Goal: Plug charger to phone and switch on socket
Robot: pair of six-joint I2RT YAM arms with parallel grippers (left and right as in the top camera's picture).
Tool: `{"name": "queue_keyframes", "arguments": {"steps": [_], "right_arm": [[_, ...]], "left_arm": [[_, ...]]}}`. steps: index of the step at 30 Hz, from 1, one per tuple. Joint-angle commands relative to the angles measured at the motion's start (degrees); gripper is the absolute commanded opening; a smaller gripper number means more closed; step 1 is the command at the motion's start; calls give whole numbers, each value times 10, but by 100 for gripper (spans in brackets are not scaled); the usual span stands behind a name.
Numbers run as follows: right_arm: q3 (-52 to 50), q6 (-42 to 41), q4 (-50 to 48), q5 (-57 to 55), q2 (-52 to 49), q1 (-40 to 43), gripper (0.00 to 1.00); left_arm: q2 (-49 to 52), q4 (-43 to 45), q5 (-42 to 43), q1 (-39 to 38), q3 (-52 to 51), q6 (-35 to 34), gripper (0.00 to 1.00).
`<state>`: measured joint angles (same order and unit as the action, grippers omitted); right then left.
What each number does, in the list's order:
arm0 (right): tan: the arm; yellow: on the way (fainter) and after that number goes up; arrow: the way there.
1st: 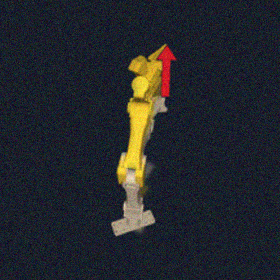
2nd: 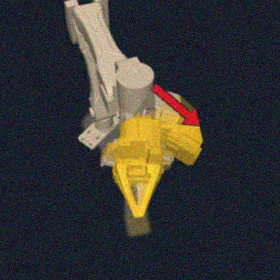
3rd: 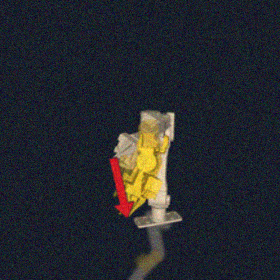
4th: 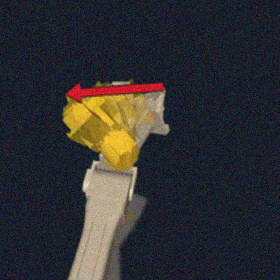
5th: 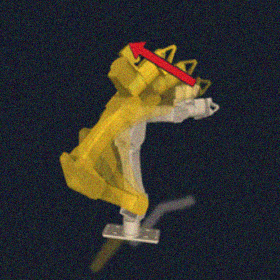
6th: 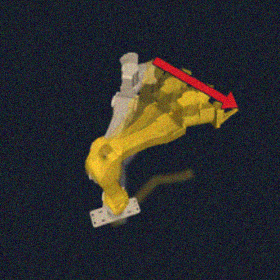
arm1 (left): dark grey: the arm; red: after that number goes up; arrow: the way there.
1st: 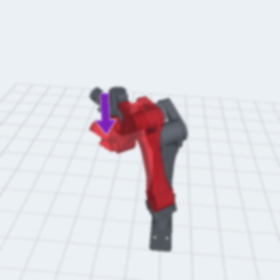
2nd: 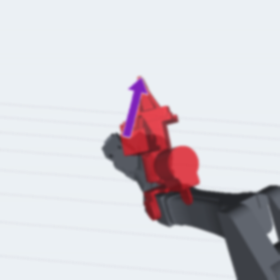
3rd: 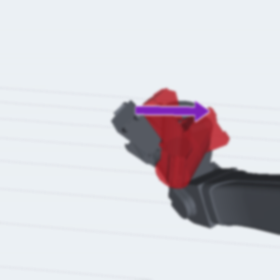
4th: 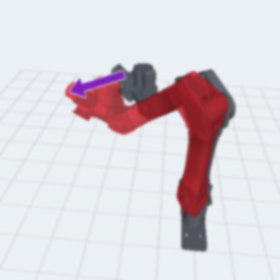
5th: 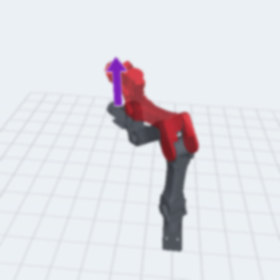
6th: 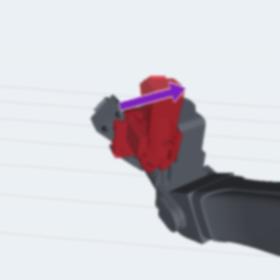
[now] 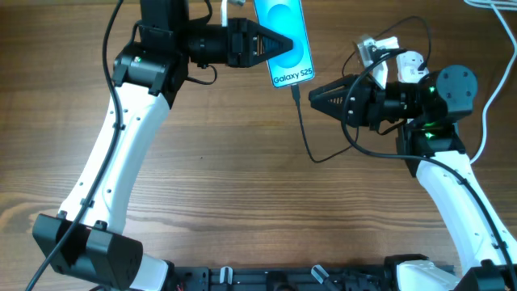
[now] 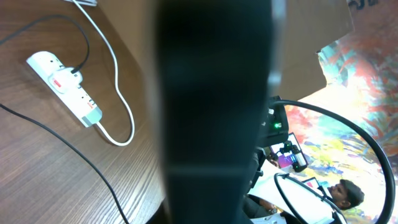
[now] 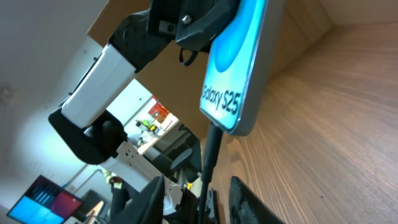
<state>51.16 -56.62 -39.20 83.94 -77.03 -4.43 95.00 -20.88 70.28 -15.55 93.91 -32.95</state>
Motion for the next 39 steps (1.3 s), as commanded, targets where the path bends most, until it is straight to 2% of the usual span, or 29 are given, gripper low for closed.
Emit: {"name": "queue_keyframes", "arguments": {"steps": [1, 4, 11, 15, 17, 19, 24, 29, 39], "right_arm": [[7, 23, -1, 14, 0, -23, 40], [7, 32, -1, -18, -1, -48, 40], [7, 41, 10, -42, -13, -50, 5], [7, 40, 9, -42, -13, -50, 5], [7, 38, 9, -40, -13, -50, 5], [7, 24, 0, -35, -13, -49, 5], [7, 8, -8, -39, -13, -49, 5], [7, -65, -84, -43, -13, -49, 5], [13, -67, -97, -51, -13, -49, 5]], "left_arm": [[-1, 6, 21, -1, 0, -3, 4], [-1, 6, 21, -9, 0, -3, 4], [-1, 5, 24, -28, 0, -3, 4], [-1, -14, 50, -31, 0, 0, 4], [-1, -63, 49, -37, 0, 46, 4], [-1, -141, 49, -42, 0, 121, 4], [-1, -215, 41, -50, 0, 187, 4], [-1, -223, -59, -90, 0, 191, 4], [-1, -292, -74, -124, 0, 226, 4]]}}
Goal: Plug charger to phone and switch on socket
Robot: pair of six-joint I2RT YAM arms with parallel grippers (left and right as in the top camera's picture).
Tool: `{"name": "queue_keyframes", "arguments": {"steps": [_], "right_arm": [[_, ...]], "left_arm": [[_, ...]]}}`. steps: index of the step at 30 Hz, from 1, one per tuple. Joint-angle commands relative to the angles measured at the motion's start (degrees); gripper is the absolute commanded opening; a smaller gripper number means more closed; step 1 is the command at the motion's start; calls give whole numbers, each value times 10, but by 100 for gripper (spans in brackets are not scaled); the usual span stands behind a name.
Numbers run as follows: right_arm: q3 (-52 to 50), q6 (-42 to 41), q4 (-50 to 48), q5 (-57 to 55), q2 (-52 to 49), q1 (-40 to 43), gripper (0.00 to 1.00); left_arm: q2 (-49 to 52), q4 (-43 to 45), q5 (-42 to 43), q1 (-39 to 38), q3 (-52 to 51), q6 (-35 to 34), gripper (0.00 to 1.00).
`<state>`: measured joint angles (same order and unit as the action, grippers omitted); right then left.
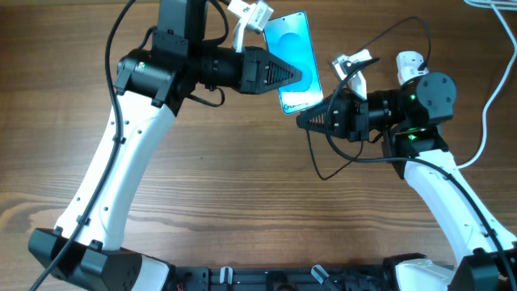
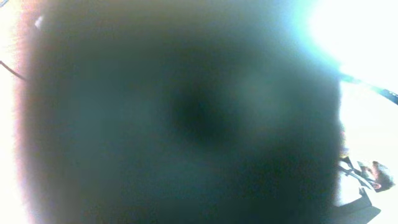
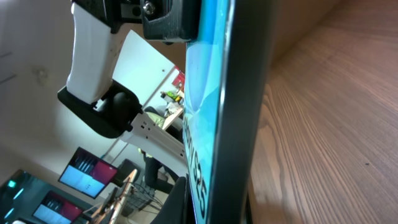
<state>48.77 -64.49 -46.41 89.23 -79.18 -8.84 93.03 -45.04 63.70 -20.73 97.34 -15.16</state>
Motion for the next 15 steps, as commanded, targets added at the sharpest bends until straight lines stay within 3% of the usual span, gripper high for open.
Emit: {"name": "queue_keyframes", "arguments": {"steps": [1, 7, 15], "right_arm": [[37, 14, -25, -104, 9, -5, 5], [37, 26, -23, -61, 8, -5, 9], [36, 50, 2, -7, 7, -5, 39]], "left_arm": [[19, -59, -8, -73, -35, 50, 4], [19, -55, -8, -56, -35, 52, 4], [19, -25, -4, 14, -35, 40, 4]]}}
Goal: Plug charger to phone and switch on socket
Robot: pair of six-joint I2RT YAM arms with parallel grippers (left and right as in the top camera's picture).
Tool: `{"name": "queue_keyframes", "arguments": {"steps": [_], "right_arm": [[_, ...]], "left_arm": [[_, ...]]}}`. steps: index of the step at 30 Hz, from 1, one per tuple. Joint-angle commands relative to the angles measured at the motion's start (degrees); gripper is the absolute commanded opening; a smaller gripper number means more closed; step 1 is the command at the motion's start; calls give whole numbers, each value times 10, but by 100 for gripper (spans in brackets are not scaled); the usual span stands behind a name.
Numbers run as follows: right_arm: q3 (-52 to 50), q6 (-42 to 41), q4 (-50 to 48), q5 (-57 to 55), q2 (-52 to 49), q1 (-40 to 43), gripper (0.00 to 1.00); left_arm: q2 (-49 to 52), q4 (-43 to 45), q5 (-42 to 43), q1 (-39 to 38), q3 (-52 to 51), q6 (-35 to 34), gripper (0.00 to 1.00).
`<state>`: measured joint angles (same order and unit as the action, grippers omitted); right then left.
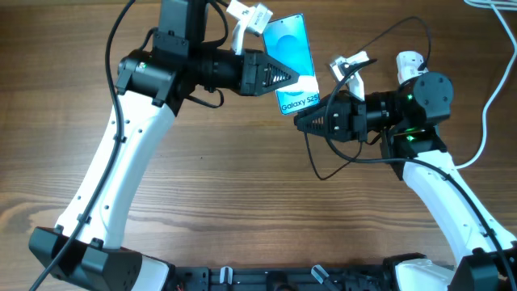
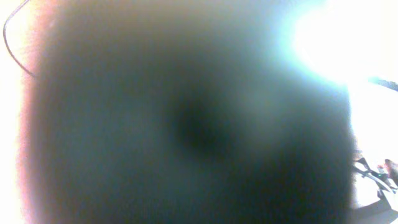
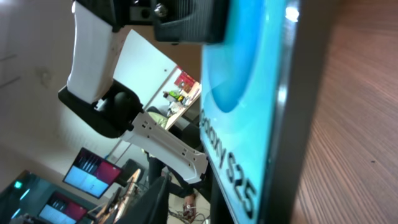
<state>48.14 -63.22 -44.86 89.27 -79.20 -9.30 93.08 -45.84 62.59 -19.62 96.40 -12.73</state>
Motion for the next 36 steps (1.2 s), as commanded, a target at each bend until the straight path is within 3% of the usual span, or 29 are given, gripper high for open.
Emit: {"name": "queue_keyframes", "arguments": {"steps": [1, 6, 13, 18, 22, 23, 25, 26, 34, 36], "right_arm": [[39, 46, -13, -7, 7, 0, 40], [38, 121, 67, -14, -24, 0, 55], [38, 164, 70, -56, -71, 26, 66], [38, 165, 63, 14, -71, 119, 70], [38, 101, 10, 37, -71, 172, 70], [38, 60, -30, 38, -71, 189, 70], [38, -53, -138, 37, -71, 220, 70], [38, -93, -180, 37, -71, 227, 70], [3, -106, -187, 37, -71, 227, 70], [-25, -102, -187, 37, -71, 227, 74]], "left_arm": [[18, -17, 13, 6, -25, 16, 4], [15, -17, 58, 27, -25, 14, 4], [2, -31, 50, 28, -25, 29, 4], [2, -170, 25, 28, -25, 189, 4], [0, -174, 18, 26, -25, 214, 4], [0, -169, -8, 26, -25, 193, 4], [3, -165, -137, 24, -25, 98, 4], [5, -162, -149, 23, -25, 86, 4], [87, -104, -157, 17, -25, 93, 4], [140, -92, -158, 17, -25, 93, 4]]}}
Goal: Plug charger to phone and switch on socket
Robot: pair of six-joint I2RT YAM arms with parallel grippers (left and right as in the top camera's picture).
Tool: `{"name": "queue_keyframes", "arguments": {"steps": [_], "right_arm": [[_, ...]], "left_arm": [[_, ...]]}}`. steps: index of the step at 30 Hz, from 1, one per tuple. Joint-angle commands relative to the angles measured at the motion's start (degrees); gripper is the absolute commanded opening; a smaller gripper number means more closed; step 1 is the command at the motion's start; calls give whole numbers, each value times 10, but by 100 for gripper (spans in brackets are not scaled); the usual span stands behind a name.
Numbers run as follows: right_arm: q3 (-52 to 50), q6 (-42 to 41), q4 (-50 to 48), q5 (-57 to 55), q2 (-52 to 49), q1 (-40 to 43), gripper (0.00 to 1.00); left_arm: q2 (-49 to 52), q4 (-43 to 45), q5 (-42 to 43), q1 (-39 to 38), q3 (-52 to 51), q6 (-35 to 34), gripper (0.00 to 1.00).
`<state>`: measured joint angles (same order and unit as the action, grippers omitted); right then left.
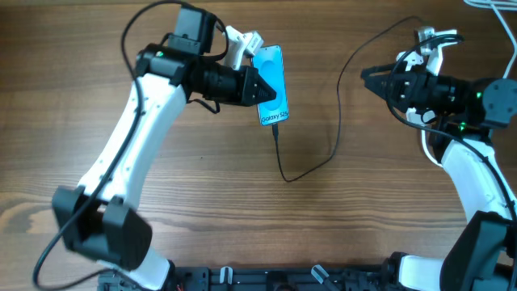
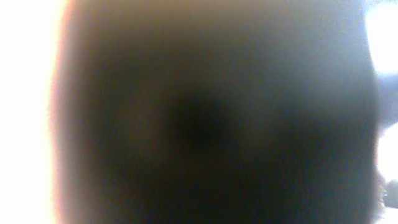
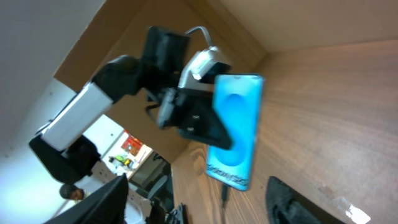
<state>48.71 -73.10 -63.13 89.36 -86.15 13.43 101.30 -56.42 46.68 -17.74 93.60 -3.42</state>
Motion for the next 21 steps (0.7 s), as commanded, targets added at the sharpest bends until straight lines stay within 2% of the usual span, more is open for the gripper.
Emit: {"name": "queue_keyframes", "arguments": {"steps": [1, 7, 10, 21], "right_arm": [[-44, -3, -5, 37, -2, -1, 76], [-133, 42, -4, 36, -2, -1, 83], [-165, 65, -4, 36, -2, -1, 99], [-248, 76, -2, 36, -2, -1, 100]], "left_arm": [[76, 21, 1, -2, 3, 0, 4], [189, 55, 1, 0, 3, 17, 4], [224, 67, 1, 0, 3, 31, 4], [268, 83, 12, 11, 2, 29, 4]]}}
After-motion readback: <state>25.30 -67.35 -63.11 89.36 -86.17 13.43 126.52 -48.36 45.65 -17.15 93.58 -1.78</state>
